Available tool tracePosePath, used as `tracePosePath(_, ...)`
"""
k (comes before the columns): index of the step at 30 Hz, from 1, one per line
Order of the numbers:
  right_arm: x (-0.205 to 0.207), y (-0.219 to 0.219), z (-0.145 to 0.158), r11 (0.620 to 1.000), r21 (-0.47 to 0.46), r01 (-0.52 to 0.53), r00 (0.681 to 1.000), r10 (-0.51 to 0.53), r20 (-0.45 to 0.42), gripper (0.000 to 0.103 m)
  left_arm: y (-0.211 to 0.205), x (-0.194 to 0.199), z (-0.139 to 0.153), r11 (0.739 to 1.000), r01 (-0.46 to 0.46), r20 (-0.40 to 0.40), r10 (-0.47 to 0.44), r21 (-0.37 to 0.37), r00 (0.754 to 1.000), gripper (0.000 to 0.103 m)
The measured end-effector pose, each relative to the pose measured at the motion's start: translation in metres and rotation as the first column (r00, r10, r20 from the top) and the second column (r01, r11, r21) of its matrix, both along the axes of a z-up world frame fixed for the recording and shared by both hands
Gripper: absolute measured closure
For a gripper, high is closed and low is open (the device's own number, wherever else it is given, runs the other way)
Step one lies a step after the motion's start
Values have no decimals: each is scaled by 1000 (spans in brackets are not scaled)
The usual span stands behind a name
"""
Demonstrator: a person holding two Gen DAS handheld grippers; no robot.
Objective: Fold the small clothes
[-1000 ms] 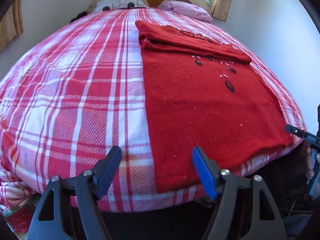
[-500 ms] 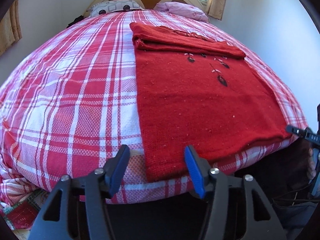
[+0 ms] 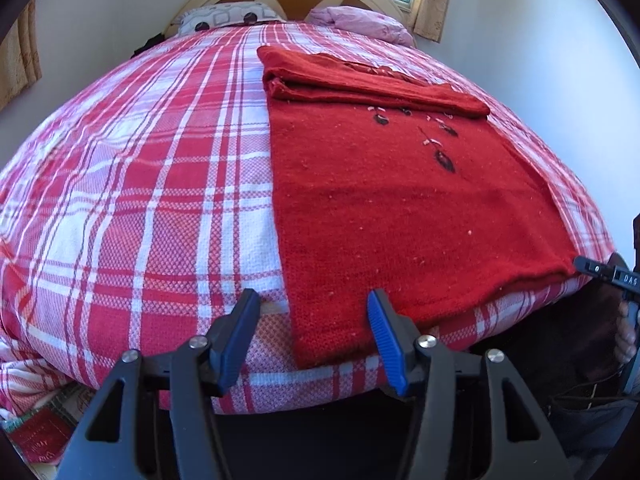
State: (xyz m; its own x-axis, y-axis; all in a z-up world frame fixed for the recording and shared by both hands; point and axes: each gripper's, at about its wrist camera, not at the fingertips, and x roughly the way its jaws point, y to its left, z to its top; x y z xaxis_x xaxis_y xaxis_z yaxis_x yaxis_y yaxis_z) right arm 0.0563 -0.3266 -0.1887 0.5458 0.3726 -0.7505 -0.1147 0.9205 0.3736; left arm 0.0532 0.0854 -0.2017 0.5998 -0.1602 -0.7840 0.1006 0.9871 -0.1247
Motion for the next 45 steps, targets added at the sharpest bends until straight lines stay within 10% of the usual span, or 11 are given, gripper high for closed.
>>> tracePosePath(3, -1, 4, 0, 1000, -9, -10, 1000, 11, 8, 90, 4, 0, 1, 1000, -8, -2, 8, -21, 1000, 50)
tracePosePath(7, -1, 4, 1, 1000, -7, -13, 1000, 13, 13, 93, 12, 0, 4, 996, -22, -26, 20, -83, 999, 87)
tracePosePath(13, -6, 4, 14, 998, 50, -47, 997, 44, 69, 94, 21, 1, 5, 982, -24, -51, 15, -185, 999, 97)
tracePosePath(26, -4, -9, 58, 973, 212, -90, 976, 44, 212, 95, 34, 7, 50, 921, 54, 73, -28, -386, 997, 98)
tracePosePath(45, 117, -16, 128, 964, 257, -66, 954, -15, 298, 96, 36, 124, 103, 890, 62, 155, 9, -451, 988, 98)
